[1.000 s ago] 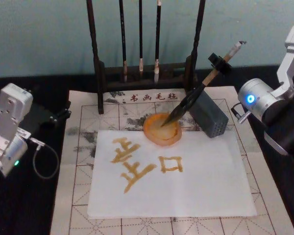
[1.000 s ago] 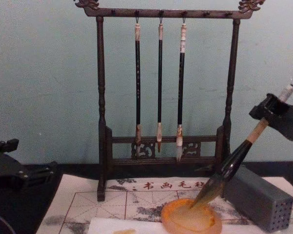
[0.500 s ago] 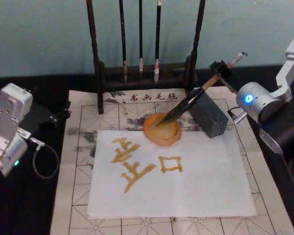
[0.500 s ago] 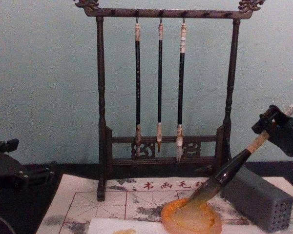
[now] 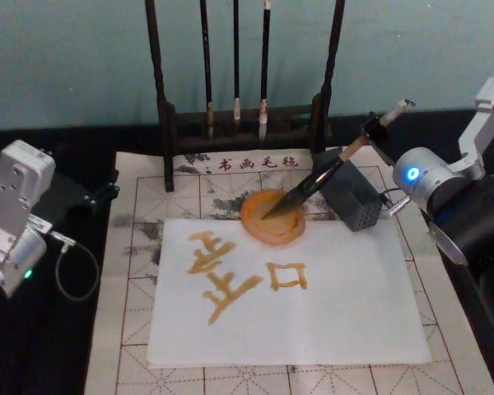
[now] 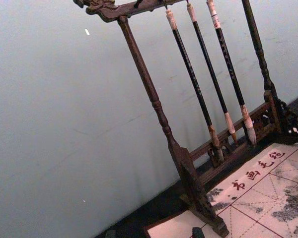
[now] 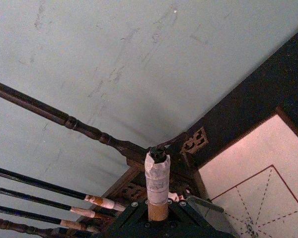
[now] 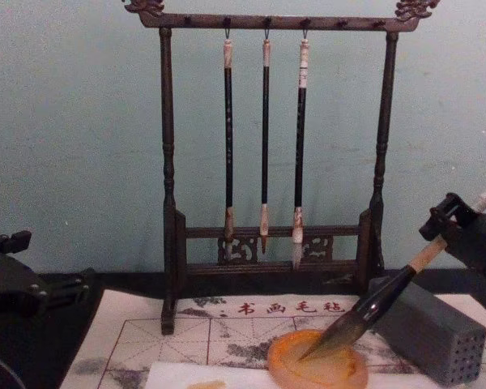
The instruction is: Pick up the brush from the inkstone, write on the paper, then place the brush back to its original position.
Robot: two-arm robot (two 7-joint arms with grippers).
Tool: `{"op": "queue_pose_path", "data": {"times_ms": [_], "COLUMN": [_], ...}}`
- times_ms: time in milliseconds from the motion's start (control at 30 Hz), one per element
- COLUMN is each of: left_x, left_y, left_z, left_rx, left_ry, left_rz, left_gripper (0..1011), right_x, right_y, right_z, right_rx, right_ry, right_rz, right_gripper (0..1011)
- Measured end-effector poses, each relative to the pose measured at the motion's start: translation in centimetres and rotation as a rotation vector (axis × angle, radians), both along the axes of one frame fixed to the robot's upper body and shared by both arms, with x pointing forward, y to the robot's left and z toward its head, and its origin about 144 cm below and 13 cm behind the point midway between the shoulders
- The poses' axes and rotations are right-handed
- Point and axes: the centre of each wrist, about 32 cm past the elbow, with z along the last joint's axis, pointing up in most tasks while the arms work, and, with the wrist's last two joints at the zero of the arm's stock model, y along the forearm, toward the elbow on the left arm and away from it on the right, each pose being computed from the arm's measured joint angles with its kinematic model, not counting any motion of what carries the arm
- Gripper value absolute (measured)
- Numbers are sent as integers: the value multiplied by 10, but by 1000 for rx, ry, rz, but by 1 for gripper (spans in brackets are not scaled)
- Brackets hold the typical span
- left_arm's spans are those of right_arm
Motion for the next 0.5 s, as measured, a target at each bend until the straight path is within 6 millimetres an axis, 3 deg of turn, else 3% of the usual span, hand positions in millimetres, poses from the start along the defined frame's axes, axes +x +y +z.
{"op": "queue_pose_path", "data": {"times_ms": [500], "left_x": [0], "left_y": [0], "left_z": [0], "left_rx": [0], "left_ry": [0], "left_rz": [0], "left_gripper": [1001], "right_x": [3], "right_y": [4], "right_z": [-6], "right_rx": [13], "right_ry": [20], "right_rz": [-13], "right_gripper": [15]}}
